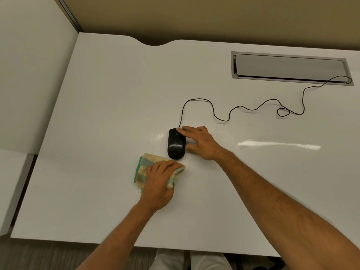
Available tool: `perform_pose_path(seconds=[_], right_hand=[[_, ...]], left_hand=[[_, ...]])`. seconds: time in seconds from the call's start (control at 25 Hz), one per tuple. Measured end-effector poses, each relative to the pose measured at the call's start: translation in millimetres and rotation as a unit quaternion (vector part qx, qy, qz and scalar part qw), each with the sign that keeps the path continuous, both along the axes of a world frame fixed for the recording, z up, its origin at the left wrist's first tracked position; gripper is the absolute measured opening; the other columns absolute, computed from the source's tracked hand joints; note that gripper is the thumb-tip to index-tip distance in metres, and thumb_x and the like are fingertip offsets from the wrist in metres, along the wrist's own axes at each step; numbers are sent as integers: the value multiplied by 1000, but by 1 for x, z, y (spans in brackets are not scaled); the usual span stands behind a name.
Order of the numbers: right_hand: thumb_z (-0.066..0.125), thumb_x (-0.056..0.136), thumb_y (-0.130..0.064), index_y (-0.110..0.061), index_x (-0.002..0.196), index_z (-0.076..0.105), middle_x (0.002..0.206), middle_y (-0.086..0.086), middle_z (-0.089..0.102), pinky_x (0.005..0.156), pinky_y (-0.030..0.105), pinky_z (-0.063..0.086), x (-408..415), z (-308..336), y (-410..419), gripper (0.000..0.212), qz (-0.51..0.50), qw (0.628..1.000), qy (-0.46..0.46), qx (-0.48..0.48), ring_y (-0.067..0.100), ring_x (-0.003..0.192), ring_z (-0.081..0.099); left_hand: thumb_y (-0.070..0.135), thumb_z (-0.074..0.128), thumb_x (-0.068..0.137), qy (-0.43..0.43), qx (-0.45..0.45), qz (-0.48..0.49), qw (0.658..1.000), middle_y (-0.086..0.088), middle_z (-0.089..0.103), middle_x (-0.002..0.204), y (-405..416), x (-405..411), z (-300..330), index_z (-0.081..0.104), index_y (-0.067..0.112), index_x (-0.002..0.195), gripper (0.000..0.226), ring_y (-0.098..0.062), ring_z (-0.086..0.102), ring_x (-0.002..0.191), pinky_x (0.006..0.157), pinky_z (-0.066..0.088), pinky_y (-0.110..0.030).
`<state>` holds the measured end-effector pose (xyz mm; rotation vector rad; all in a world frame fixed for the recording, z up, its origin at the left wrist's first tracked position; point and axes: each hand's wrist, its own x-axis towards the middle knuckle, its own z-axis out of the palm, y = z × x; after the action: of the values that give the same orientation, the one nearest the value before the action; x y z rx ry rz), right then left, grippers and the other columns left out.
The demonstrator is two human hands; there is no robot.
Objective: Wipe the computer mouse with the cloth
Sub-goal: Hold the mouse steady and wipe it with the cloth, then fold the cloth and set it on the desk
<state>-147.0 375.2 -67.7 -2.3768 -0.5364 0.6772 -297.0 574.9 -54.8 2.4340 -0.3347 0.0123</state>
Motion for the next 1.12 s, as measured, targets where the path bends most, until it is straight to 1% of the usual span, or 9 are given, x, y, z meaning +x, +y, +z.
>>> perform_pose_path(seconds=[0.12, 0.24, 0.32, 0.44, 0.56, 0.76, 0.88, 1.0, 1.12], right_hand=[[61, 94, -9, -31, 158, 13, 166, -2, 20, 116, 29, 11, -20, 28, -4, 84, -67, 994, 12, 82, 18, 147, 20], [56, 99, -18, -32, 144, 45, 143, -3, 55, 105, 35, 44, -48, 75, 1, 49, -250, 954, 51, 160, 20, 129, 50], [53, 100, -38, -24, 125, 64, 115, 2, 74, 84, 39, 60, -70, 112, 8, 30, -360, 880, 176, 256, 29, 109, 67], [41, 92, -72, -9, 125, 68, 119, 21, 71, 91, 53, 57, -97, 164, 11, 76, -360, 751, 388, 395, 41, 111, 67], [35, 87, -80, -8, 130, 65, 133, 22, 63, 95, 48, 53, -115, 206, 8, 89, -341, 683, 434, 478, 37, 120, 62], [56, 99, -38, -7, 126, 66, 122, 19, 68, 72, 39, 57, -128, 238, 6, 43, -370, 723, 339, 475, 30, 100, 68], [53, 100, -23, -10, 130, 60, 123, 18, 70, 69, 40, 58, -130, 246, -5, 33, -387, 709, 289, 514, 32, 99, 70], [52, 102, -19, -13, 129, 61, 124, 16, 70, 77, 44, 59, -130, 250, -17, 29, -394, 704, 252, 534, 34, 108, 69], [52, 101, -19, -15, 129, 60, 125, 15, 70, 82, 53, 59, -128, 248, -29, 29, -394, 716, 226, 530, 36, 111, 68]], left_hand=[[1, 66, 82, 33, -141, 43, 989, -6, 57, 128, 8, 13, 34, 61, 14, 130, 50, -22, 57, 118, 99, 51, -41], [-1, 63, 81, 41, -213, 47, 975, 1, 49, 132, 12, 22, 80, 58, 15, 134, 56, -20, 53, 124, 103, 50, -38], [2, 62, 80, 12, -190, 38, 981, 11, 46, 136, 9, 25, 115, 52, 22, 139, 62, -17, 50, 127, 105, 47, -33], [5, 64, 78, -83, -82, -71, 991, 9, 45, 138, 2, 24, 162, 49, 20, 141, 67, -16, 48, 128, 110, 40, -26], [7, 67, 79, -121, -14, -215, 969, 3, 42, 145, -6, 12, 189, 45, 18, 144, 70, -19, 48, 132, 110, 43, -29], [50, 74, 84, -149, 1, -258, 955, 2, 29, 161, 0, 8, 215, 35, 21, 153, 85, -22, 22, 153, 119, 32, -40], [73, 68, 74, -53, -133, -122, 982, 6, 19, 167, 2, 5, 219, 25, 28, 157, 104, -15, 14, 155, 122, 19, -29], [83, 61, 68, 147, -340, 64, 927, 12, 32, 162, -16, 7, 223, 31, 35, 154, 103, -7, 32, 147, 111, 31, -25], [58, 65, 88, 284, -423, 53, 859, 4, 70, 130, -46, 23, 220, 60, 33, 133, 51, -21, 68, 115, 82, 55, -30]])
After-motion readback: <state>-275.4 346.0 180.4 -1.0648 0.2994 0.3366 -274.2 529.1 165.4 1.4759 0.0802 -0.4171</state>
